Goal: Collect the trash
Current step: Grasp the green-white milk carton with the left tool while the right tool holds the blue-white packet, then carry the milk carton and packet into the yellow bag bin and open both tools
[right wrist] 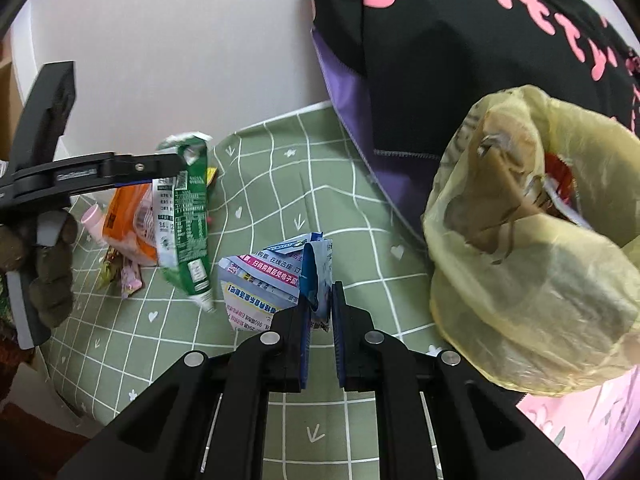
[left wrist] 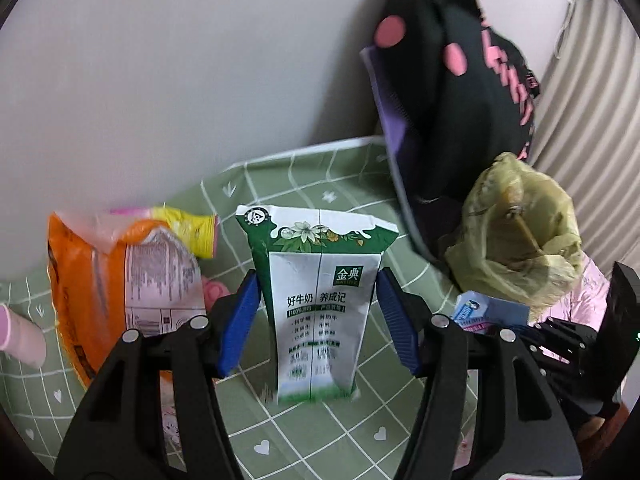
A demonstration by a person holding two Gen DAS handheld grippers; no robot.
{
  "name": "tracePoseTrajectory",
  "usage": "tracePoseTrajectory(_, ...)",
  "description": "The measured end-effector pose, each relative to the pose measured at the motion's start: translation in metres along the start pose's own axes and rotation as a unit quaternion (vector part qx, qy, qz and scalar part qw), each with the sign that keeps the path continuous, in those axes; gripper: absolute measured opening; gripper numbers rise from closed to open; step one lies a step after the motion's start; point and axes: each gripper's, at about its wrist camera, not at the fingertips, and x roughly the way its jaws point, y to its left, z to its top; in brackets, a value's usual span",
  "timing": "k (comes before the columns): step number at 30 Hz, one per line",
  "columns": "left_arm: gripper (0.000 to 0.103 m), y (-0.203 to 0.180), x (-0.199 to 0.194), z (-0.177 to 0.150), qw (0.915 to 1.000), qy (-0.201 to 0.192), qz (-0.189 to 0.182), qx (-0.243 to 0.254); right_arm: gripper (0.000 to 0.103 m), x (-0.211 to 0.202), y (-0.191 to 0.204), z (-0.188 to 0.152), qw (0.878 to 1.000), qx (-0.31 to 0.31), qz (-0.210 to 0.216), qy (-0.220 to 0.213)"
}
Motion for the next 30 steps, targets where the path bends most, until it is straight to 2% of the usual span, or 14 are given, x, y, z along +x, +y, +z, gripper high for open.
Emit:
tracePoseTrajectory(6,0.056,-0.003,0.002,-0.001,0.9999,-0.005,-0.009,0.013,0.010,-0.005,0.000,0.002,1.000,0.003,-0.012,-0.006)
tracePoseTrajectory(11,0.056,-0.011,0.025,0.002,0.9993,-0.001,-0.007,0.037,0.011,-0.008,0.000,0.000,1.000,0.004,-0.020,-0.003)
tracePoseTrajectory(14,0.056,-0.015,0.050,0.005,0.9984,0.026,-0.002,0.049,0.011,-0.008,-0.002,-0.004,1.000,0.007,-0.023,0.003)
tracePoseTrajectory(19,0.056,-0.011,0.099,0.001,0.9939,0.105,-0.008,0.033,0.010,-0.003,-0.011,-0.015,0.999,0.019,-0.027,0.016)
tracePoseTrajectory(27,0.057,-0.021,0.122,-0.010,0.9867,0.153,0.008,0.054,0.010,0.001,-0.027,-0.017,0.999,0.026,-0.032,0.027)
tracePoseTrajectory(30,0.057,-0.018,0.121,-0.011,0.9881,0.149,0.017,0.036,0.010,0.001,-0.030,-0.014,0.999,0.024,-0.032,0.027)
